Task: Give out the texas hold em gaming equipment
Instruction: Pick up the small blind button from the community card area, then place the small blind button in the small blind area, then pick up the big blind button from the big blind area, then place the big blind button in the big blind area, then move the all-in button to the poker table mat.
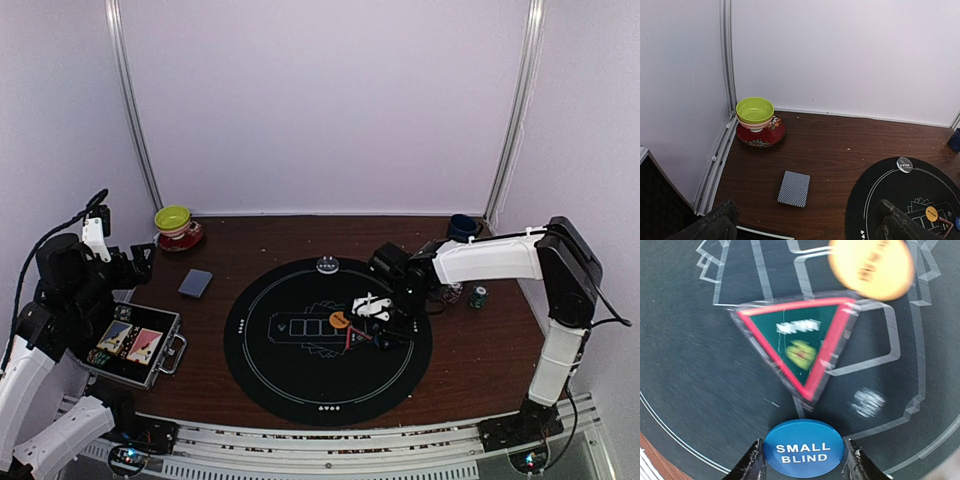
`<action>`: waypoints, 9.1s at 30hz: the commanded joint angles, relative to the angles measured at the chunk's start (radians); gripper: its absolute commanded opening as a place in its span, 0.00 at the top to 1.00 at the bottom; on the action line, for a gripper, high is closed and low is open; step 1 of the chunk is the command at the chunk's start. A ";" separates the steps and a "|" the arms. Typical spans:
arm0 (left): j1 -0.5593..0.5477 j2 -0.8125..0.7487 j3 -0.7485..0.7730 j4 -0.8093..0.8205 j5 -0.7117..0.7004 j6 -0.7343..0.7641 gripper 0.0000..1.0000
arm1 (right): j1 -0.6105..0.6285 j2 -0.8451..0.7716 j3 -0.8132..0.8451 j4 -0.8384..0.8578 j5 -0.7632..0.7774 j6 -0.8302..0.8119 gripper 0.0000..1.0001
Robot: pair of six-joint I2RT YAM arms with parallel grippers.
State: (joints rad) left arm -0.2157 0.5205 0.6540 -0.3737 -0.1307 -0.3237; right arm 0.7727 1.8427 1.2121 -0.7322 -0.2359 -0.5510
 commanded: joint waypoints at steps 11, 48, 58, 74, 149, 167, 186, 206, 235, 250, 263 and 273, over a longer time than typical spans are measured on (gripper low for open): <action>0.006 -0.011 -0.010 0.029 -0.004 -0.001 0.02 | -0.110 -0.083 -0.033 0.004 0.067 -0.018 0.65; 0.006 -0.011 -0.010 0.030 -0.003 -0.002 0.02 | -0.206 -0.049 -0.066 -0.033 0.168 -0.049 0.39; 0.006 0.006 -0.011 0.028 -0.009 -0.002 0.02 | -0.094 -0.114 0.135 -0.019 0.132 0.039 0.06; 0.006 0.000 -0.011 0.030 -0.014 -0.002 0.02 | 0.031 0.247 0.545 -0.042 0.106 0.259 0.01; 0.016 -0.008 -0.011 0.029 -0.015 -0.002 0.02 | 0.263 0.556 0.941 0.060 0.035 0.285 0.51; 0.019 -0.017 -0.009 0.029 -0.006 -0.003 0.02 | 0.336 0.765 1.123 0.185 0.036 0.364 0.48; 0.029 -0.016 -0.010 0.029 -0.005 -0.005 0.02 | 0.360 0.866 1.194 0.240 0.216 0.333 0.37; 0.029 -0.010 -0.011 0.033 0.001 -0.005 0.02 | 0.320 0.289 0.666 0.138 0.188 0.238 0.00; 0.029 -0.025 -0.013 0.033 0.002 -0.003 0.02 | 0.042 0.126 0.131 0.329 0.406 0.045 0.00; 0.029 -0.030 -0.013 0.034 0.006 -0.003 0.02 | 0.056 0.137 0.148 0.148 0.189 -0.039 0.00; 0.030 -0.024 -0.013 0.034 0.005 -0.003 0.02 | 0.141 0.150 0.166 -0.004 0.034 -0.127 0.02; 0.029 -0.024 -0.013 0.034 0.005 -0.003 0.02 | 0.198 0.129 0.167 -0.089 -0.036 -0.178 0.02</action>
State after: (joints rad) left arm -0.1951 0.5003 0.6483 -0.3733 -0.1345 -0.3241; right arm 0.9436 1.9823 1.3743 -0.7559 -0.2314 -0.7021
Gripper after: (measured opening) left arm 0.980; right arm 0.977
